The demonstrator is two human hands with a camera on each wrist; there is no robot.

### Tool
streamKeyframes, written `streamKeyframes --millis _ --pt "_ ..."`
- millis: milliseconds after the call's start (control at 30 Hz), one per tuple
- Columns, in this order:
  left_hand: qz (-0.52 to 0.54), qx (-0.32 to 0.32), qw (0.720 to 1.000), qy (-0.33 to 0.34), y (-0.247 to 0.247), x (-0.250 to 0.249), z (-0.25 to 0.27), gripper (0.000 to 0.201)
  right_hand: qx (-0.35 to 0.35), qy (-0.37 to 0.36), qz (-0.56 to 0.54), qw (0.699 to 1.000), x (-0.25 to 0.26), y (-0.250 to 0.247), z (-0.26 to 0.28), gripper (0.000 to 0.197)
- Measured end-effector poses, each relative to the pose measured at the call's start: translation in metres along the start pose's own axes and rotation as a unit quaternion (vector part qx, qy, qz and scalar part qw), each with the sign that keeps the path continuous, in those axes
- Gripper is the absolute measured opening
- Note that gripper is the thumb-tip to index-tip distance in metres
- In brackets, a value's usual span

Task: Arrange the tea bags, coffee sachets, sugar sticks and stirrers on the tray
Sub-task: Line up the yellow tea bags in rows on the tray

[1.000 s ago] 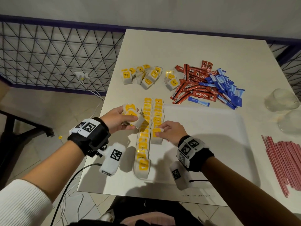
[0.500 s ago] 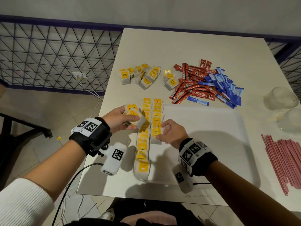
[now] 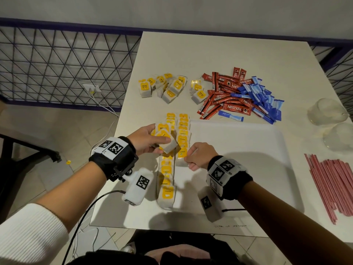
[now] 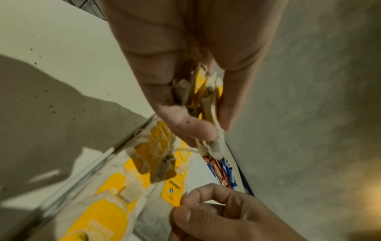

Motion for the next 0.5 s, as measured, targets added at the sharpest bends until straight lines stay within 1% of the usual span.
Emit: streamKeyframes --millis 100,300,367,433,467,500 --pt "-0.001 -0.003 1.000 -0.003 -0.001 0.002 0.000 0.026 -0.007 0.001 -0.004 1.000 0.001 0.002 -0.001 0.017" --pt "0.003 -0.001 1.000 0.001 -0.001 0.001 0.002 0.025 0.002 0.001 -0.017 1.000 0.001 0.000 0.001 0.016" --pt "0.004 0.005 1.000 0.001 0.000 0.001 0.002 0.025 -0.011 -0.006 -0.021 1.000 0.002 -0.005 0.001 0.013" --pt "0.011 0.009 1.000 0.001 0.001 0.000 0.003 0.024 -0.034 -0.023 -0.044 0.998 0.007 -0.013 0.004 0.010" --pt "0.006 0.006 1.000 0.011 0.001 -0.005 0.006 0.024 -0.040 -0.049 -0.061 0.996 0.018 -0.017 0.009 0.009" --pt "-0.006 0.011 1.000 0.011 0.004 -0.005 0.005 0.022 -0.030 -0.070 -0.090 0.993 0.024 -0.017 0.012 0.008"
Point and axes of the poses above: each hand's wrist, its own z-axis away from the middle knuckle, its own y-axis out of the palm, x = y × z, the point moved 8 cm from there along -z, towards the middle knuckle, and after that the axes turned 11 degrees about -z, right-handed, at the moved point
